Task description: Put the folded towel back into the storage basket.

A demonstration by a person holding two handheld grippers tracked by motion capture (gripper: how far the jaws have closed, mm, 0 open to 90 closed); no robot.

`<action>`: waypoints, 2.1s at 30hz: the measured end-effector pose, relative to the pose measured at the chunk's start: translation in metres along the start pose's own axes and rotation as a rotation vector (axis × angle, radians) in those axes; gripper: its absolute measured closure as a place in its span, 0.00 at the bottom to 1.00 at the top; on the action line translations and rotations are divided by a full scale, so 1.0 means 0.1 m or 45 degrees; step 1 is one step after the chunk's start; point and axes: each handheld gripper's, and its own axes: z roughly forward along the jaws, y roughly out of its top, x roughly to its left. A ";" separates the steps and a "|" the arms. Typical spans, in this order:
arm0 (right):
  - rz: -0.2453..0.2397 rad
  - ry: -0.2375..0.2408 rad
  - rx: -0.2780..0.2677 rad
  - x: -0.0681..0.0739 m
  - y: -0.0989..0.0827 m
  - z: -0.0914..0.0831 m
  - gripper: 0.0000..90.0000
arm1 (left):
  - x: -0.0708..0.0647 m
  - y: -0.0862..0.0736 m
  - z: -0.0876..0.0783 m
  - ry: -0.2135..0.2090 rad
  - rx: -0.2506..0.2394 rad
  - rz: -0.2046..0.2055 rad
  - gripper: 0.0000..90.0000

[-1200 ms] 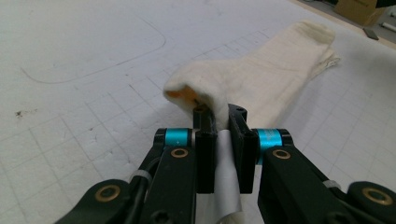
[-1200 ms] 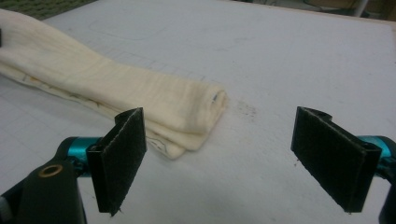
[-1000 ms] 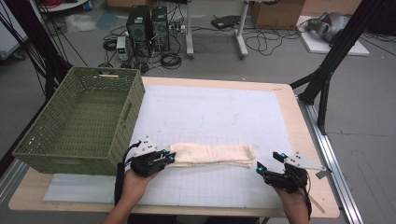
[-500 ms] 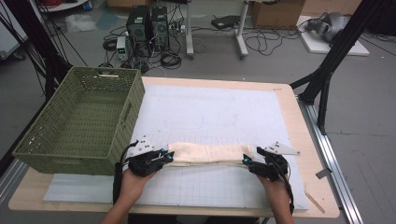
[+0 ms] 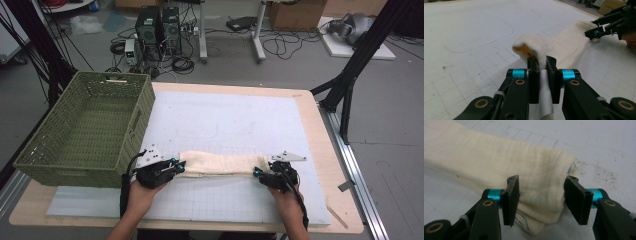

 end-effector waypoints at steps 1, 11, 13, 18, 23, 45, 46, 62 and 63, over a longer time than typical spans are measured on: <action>-0.012 0.010 0.002 0.00 0.00 0.00 0.59 | 0.00 0.00 0.00 0.000 0.002 0.005 0.91; -0.020 0.153 -0.008 -0.01 -0.02 -0.04 0.90 | -0.03 0.05 -0.07 -0.009 -0.023 0.032 0.92; -0.081 0.155 -0.020 -0.02 -0.02 -0.04 0.90 | -0.04 0.07 -0.10 -0.021 -0.039 0.037 0.92; -0.147 0.174 -0.088 -0.05 0.01 -0.07 0.90 | -0.03 0.08 -0.13 -0.027 -0.058 0.034 0.92; -0.155 0.185 -0.160 -0.11 0.07 -0.13 0.90 | -0.04 0.13 -0.16 -0.043 -0.091 0.037 0.92; -0.275 0.150 -0.269 -0.13 0.82 -0.27 0.90 | -0.14 0.34 -0.41 -0.018 -0.232 0.113 0.92; -0.277 0.152 -0.268 -0.12 0.85 -0.27 0.90 | -0.13 0.35 -0.44 -0.013 -0.246 0.115 0.92; -0.352 0.195 -0.312 0.04 1.44 -0.06 0.90 | -0.09 0.48 -0.71 0.017 -0.335 0.119 0.92; -0.358 0.194 -0.325 0.05 1.48 -0.05 0.90 | -0.09 0.48 -0.71 0.017 -0.335 0.119 0.92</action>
